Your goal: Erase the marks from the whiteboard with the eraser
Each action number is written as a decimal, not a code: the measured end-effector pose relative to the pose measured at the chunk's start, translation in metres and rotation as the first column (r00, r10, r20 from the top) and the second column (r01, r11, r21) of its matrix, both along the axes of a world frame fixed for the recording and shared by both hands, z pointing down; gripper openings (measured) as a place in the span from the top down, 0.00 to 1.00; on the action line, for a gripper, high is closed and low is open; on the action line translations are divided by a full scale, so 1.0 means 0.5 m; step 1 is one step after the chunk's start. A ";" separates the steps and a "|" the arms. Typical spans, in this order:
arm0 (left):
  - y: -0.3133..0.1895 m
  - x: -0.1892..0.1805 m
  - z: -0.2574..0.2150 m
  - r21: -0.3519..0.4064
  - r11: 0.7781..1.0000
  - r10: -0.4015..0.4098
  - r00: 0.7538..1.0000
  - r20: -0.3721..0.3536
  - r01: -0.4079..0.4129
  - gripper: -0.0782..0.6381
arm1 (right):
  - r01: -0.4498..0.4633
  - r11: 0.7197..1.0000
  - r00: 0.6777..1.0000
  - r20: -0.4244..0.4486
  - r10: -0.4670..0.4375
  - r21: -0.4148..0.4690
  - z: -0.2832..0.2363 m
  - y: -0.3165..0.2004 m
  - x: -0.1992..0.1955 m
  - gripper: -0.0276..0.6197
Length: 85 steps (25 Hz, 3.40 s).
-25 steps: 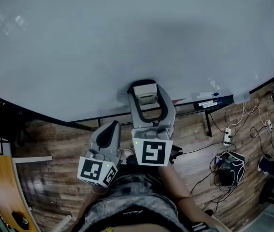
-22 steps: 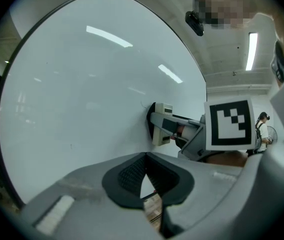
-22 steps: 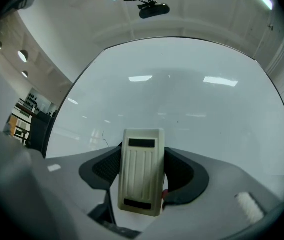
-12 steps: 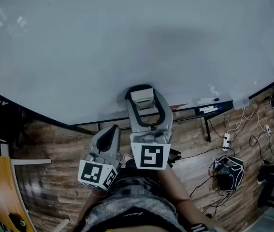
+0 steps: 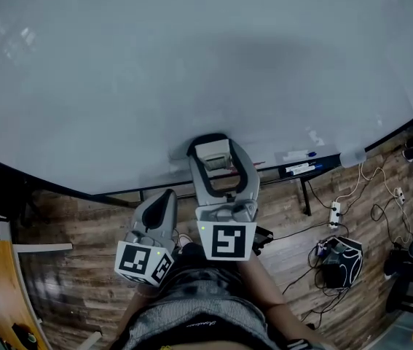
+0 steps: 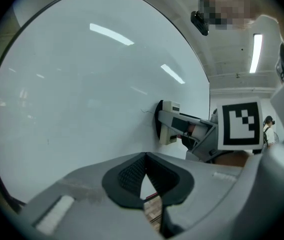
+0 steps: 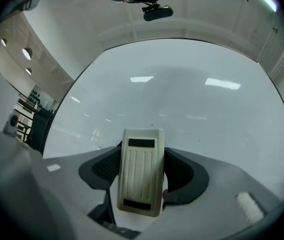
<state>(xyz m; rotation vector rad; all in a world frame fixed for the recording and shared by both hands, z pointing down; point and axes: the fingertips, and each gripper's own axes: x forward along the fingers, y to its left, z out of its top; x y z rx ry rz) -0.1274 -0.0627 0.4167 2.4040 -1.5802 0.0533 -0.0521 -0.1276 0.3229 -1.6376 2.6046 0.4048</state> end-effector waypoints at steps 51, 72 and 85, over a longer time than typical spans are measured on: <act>-0.104 0.411 0.019 -0.031 0.998 0.054 0.998 -0.013 -0.054 0.89 | -0.226 0.974 0.970 0.083 0.227 -0.031 0.017 -0.155 0.584 0.55; -0.075 0.217 0.009 -0.020 0.997 0.078 0.996 -0.030 -0.079 0.89 | -0.179 0.984 0.980 0.089 0.180 -0.019 0.007 -0.094 0.309 0.55; -0.045 0.077 0.027 -0.038 0.998 0.056 0.998 -0.019 -0.056 0.89 | -0.161 0.987 0.980 0.119 0.161 -0.012 0.017 -0.059 0.150 0.54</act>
